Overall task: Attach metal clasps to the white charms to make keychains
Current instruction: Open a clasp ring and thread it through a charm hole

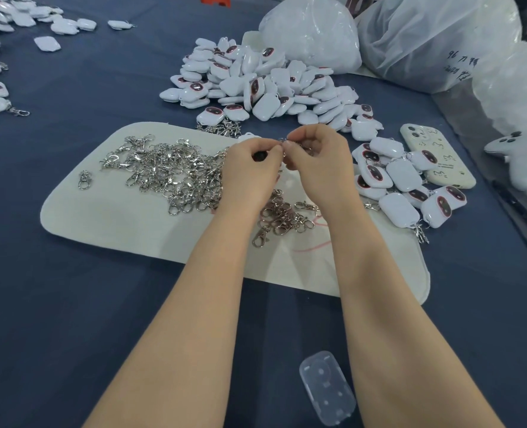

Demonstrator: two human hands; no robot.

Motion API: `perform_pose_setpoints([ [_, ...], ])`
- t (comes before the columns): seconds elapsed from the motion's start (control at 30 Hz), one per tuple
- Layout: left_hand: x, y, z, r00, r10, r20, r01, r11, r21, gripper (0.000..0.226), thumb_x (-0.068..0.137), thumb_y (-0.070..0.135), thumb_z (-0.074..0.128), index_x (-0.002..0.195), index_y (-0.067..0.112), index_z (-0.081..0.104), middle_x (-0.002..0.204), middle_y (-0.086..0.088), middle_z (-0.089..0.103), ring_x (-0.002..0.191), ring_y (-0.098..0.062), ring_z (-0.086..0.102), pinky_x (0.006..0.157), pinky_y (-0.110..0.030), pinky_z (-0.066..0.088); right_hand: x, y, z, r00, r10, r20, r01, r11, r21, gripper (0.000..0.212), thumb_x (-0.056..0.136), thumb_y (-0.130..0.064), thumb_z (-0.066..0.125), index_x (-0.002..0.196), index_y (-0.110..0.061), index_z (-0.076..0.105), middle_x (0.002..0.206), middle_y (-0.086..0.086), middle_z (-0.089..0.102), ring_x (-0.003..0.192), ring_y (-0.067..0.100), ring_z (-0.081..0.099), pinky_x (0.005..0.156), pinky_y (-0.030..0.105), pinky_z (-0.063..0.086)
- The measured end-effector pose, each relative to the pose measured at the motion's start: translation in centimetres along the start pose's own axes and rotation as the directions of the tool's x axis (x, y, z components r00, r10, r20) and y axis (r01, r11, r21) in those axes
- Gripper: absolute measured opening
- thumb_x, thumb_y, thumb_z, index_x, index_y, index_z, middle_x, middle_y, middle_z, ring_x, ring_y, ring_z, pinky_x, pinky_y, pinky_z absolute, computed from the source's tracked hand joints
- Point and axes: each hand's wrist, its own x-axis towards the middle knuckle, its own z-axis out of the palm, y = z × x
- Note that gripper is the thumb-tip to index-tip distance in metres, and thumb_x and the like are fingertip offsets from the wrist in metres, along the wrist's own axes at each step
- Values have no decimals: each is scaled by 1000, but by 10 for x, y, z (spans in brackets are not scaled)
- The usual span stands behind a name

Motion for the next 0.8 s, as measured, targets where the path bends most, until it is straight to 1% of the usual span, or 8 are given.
perform_pose_setpoints([
  [0.1,3,-3,0,999,36,-15,-34,993,110,12,89,15,59,97,16,68,99,-5,65,80,-8,60,81,-22,49,0,1,-2,1000,1,9,-1,1000,-6,16,85,-8,63,81,-23,58,79,0,65,79,22,65,84,44,54],
  [0.17,4,-5,0,998,52,-30,-46,985,166,16,89,16,60,104,17,68,111,-10,61,83,-9,57,81,-18,46,0,1,-2,1000,-1,19,1,1000,-13,16,85,-7,62,81,-22,58,76,-3,64,74,17,65,83,43,54],
  [0.27,5,-5,1,997,66,-29,-58,976,211,12,90,16,60,99,17,68,109,-13,61,78,-8,56,71,-11,43,0,-1,-2,999,0,44,1,1000,-15,14,86,-6,61,83,-20,59,76,-3,65,75,19,67,82,43,55],
  [0.47,3,-2,0,995,77,-66,-59,969,239,5,88,20,61,86,20,64,103,-14,63,89,-20,61,85,-32,49,-1,-3,-5,997,-8,76,8,1000,-3,11,86,-6,61,84,-17,62,73,-4,64,65,12,62,77,37,56],
  [0.57,1,-1,-1,995,81,-65,-63,968,244,5,88,21,61,84,20,64,102,-13,63,87,-20,61,83,-31,48,-1,-3,-6,996,-5,90,6,1000,-12,9,86,-7,61,86,-16,63,73,-5,64,65,11,61,76,34,55],
  [0.63,1,0,-1,994,85,-68,-66,966,250,5,87,21,61,83,19,64,101,-13,63,85,-20,60,81,-29,47,-1,-2,-5,997,0,80,1,1000,-12,10,88,-7,58,90,-16,64,81,-4,66,73,11,63,80,32,54],
  [0.73,-1,-1,0,994,88,-64,-69,963,260,5,87,19,60,83,17,63,100,-14,63,86,-21,58,84,-31,47,0,4,-2,999,-43,-12,40,986,-165,23,91,-5,49,108,-16,61,113,1,62,96,10,56,93,26,44],
  [0.8,-1,-1,0,994,80,-73,-59,966,250,5,87,18,60,82,17,63,99,-15,63,83,-21,58,82,-30,47,-1,5,0,995,-82,-55,69,976,-204,25,90,-5,50,111,-15,60,116,1,59,99,10,54,92,23,42],
])
